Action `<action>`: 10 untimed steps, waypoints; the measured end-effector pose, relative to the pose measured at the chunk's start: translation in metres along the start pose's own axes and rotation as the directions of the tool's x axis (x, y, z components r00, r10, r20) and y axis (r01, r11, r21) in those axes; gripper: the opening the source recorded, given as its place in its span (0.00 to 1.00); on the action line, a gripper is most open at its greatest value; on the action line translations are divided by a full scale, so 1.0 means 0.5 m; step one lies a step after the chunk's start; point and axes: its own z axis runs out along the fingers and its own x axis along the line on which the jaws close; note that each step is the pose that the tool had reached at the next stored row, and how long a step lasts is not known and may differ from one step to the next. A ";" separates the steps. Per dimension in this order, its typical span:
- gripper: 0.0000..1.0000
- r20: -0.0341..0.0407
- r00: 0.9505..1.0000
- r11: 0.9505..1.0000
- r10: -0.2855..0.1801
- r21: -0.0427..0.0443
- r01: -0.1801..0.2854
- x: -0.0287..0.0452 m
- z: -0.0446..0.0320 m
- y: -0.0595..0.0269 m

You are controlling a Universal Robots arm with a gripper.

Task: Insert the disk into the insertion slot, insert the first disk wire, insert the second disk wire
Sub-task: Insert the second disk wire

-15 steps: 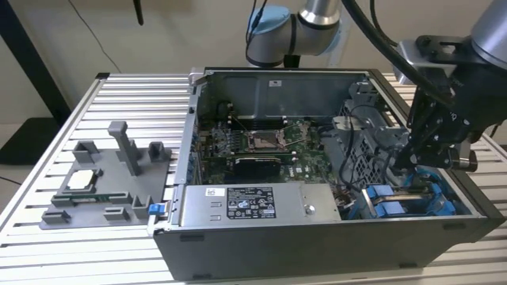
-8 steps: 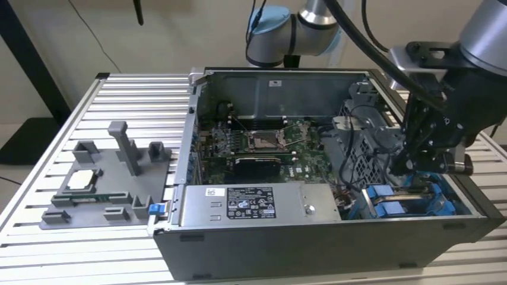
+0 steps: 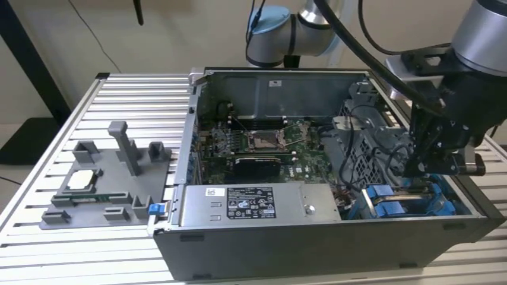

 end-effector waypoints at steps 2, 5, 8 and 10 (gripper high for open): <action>0.00 0.001 1.000 1.000 -0.004 0.021 0.004 0.000 0.002 0.005; 0.00 0.003 1.000 0.999 -0.008 0.032 0.008 0.002 0.010 0.018; 0.00 0.006 1.000 0.999 -0.024 0.042 0.024 0.002 0.016 0.021; 0.00 0.007 0.999 0.999 -0.033 0.042 0.033 0.002 0.017 0.021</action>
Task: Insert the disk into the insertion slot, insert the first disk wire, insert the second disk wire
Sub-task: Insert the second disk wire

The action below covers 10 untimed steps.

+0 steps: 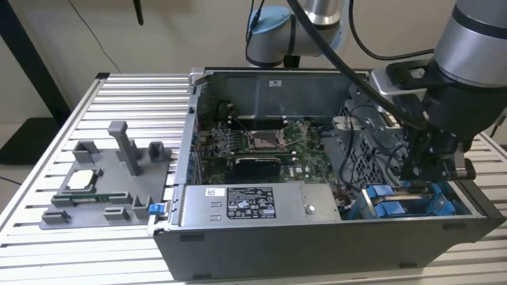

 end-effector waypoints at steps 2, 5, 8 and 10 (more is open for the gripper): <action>0.00 0.000 1.000 1.000 0.000 0.000 0.000 0.000 0.000 0.000; 0.00 0.003 1.000 1.000 -0.010 0.009 0.010 0.001 0.005 0.001; 0.00 0.005 1.000 1.000 -0.022 0.018 0.022 0.001 0.010 0.002; 0.00 0.007 0.999 0.999 -0.032 0.024 0.032 0.001 0.013 0.002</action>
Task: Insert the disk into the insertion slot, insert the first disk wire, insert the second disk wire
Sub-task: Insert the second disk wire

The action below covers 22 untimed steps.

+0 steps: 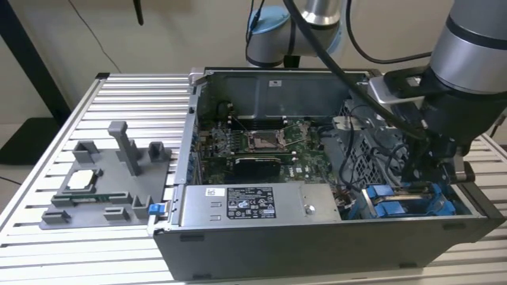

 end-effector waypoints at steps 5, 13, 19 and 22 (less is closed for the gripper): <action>0.00 0.004 1.000 1.000 -0.023 0.017 0.023 0.001 0.008 0.001; 0.00 0.007 0.999 0.998 -0.047 0.037 0.047 0.002 0.020 0.004; 0.00 0.005 0.999 0.998 -0.050 0.046 0.049 0.003 0.026 0.005; 0.00 0.002 0.999 0.998 -0.050 0.046 0.050 0.003 0.028 0.005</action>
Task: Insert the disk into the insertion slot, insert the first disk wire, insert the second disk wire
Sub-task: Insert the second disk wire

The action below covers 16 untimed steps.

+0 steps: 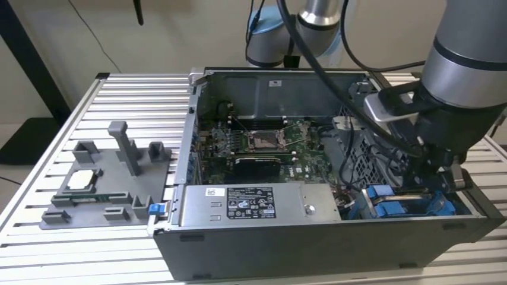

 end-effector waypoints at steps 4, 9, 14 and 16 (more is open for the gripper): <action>0.00 0.000 1.000 1.000 0.000 0.002 0.000 0.000 0.004 0.001; 0.00 0.000 1.000 1.000 -0.001 0.006 0.001 0.001 0.008 0.002; 0.00 -0.001 1.000 1.000 -0.001 0.006 0.001 0.002 0.018 0.004; 1.00 0.001 1.000 1.000 -0.001 0.006 0.001 0.002 0.016 0.004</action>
